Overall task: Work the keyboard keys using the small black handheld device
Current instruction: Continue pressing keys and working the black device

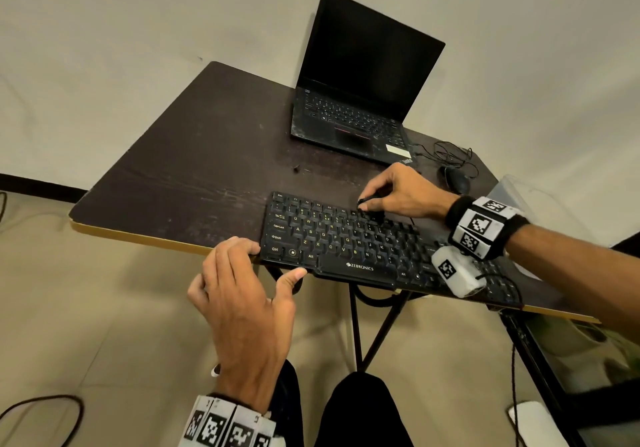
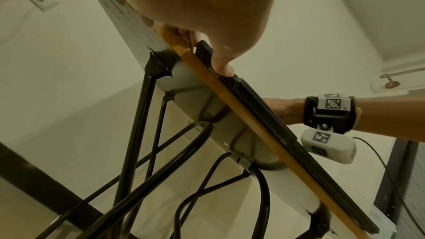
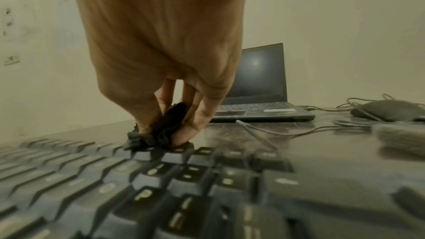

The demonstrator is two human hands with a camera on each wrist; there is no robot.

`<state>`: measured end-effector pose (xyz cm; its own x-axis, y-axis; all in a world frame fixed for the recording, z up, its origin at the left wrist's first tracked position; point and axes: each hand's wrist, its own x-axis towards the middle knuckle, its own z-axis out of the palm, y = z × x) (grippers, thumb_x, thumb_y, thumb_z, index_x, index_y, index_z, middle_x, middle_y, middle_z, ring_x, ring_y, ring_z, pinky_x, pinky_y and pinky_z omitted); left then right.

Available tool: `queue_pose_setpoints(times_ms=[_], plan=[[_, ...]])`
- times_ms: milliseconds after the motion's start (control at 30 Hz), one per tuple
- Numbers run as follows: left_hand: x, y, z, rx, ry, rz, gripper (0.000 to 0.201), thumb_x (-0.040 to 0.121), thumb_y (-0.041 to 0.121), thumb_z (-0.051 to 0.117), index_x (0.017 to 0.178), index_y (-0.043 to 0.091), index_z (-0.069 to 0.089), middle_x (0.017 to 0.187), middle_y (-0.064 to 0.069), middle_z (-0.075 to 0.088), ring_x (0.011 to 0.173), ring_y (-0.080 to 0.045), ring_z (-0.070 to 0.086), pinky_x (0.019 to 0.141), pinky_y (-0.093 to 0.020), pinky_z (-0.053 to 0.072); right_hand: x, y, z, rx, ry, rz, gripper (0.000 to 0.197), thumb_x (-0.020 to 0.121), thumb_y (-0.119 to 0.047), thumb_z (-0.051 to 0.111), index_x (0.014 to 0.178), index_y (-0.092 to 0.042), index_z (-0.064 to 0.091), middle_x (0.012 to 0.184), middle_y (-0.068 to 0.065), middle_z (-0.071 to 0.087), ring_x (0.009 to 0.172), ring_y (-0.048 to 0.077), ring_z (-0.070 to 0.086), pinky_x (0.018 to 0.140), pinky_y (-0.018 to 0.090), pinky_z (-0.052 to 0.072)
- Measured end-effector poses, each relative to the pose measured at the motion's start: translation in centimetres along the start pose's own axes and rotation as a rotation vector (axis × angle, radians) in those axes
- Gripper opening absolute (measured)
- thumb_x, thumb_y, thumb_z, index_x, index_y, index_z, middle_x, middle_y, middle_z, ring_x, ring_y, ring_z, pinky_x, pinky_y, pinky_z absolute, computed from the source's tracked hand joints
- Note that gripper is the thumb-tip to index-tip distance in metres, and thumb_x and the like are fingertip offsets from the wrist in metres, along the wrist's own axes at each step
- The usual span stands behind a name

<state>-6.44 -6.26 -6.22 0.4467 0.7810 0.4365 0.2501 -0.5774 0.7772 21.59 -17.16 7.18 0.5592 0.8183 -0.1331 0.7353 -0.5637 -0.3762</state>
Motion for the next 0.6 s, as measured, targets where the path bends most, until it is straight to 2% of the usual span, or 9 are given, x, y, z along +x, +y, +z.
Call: queue_pose_setpoints(times_ms=[133, 267, 400, 533, 600], plan=[[0.1, 0.2, -0.1, -0.006, -0.014, -0.014, 0.06, 0.075, 0.046, 0.088, 0.116, 0.015, 0.057, 0.126, 0.0, 0.062, 0.128, -0.027, 0.053, 0.099, -0.047, 0.032, 2.8, -3.2, 1.6, 0.105, -0.029, -0.116, 0.008, 0.09, -0.014, 0.088, 0.098, -0.013, 0.087, 0.089, -0.002, 0.084, 0.083, 0.009, 0.076, 0.09, 0.034, 0.062], [0.1, 0.1, -0.1, -0.002, -0.022, -0.016, 0.061, 0.076, 0.049, 0.087, 0.117, 0.016, 0.056, 0.126, 0.001, 0.061, 0.127, -0.027, 0.053, 0.098, -0.048, 0.034, 6.7, -7.5, 3.4, 0.127, -0.045, -0.209, 0.008, 0.089, -0.015, 0.089, 0.097, -0.013, 0.087, 0.091, 0.002, 0.084, 0.086, 0.014, 0.076, 0.094, 0.042, 0.062], [0.1, 0.0, -0.2, -0.003, -0.027, -0.014, 0.062, 0.075, 0.05, 0.087, 0.116, 0.017, 0.056, 0.125, 0.002, 0.061, 0.127, -0.027, 0.054, 0.099, -0.048, 0.035, 8.8, -10.0, 4.0, 0.16, -0.111, -0.226, 0.006, 0.091, -0.012, 0.087, 0.095, -0.015, 0.086, 0.094, 0.01, 0.084, 0.087, 0.017, 0.076, 0.098, 0.047, 0.063], [0.1, 0.1, -0.1, -0.005, -0.02, -0.015, 0.061, 0.076, 0.052, 0.084, 0.117, 0.018, 0.055, 0.126, 0.002, 0.06, 0.127, -0.026, 0.053, 0.1, -0.047, 0.035, 8.5, -9.6, 3.4, 0.185, -0.154, -0.202, 0.009, 0.091, -0.011, 0.086, 0.1, -0.007, 0.085, 0.097, 0.017, 0.083, 0.087, 0.017, 0.074, 0.093, 0.035, 0.061], [0.1, 0.2, -0.1, -0.001, -0.019, -0.015, 0.061, 0.075, 0.05, 0.085, 0.116, 0.017, 0.055, 0.126, 0.002, 0.06, 0.127, -0.026, 0.053, 0.099, -0.047, 0.035, 8.4, -9.4, 3.1, 0.167, -0.158, -0.175, 0.008, 0.091, -0.013, 0.087, 0.098, -0.008, 0.086, 0.096, 0.015, 0.083, 0.086, 0.015, 0.074, 0.092, 0.034, 0.061]])
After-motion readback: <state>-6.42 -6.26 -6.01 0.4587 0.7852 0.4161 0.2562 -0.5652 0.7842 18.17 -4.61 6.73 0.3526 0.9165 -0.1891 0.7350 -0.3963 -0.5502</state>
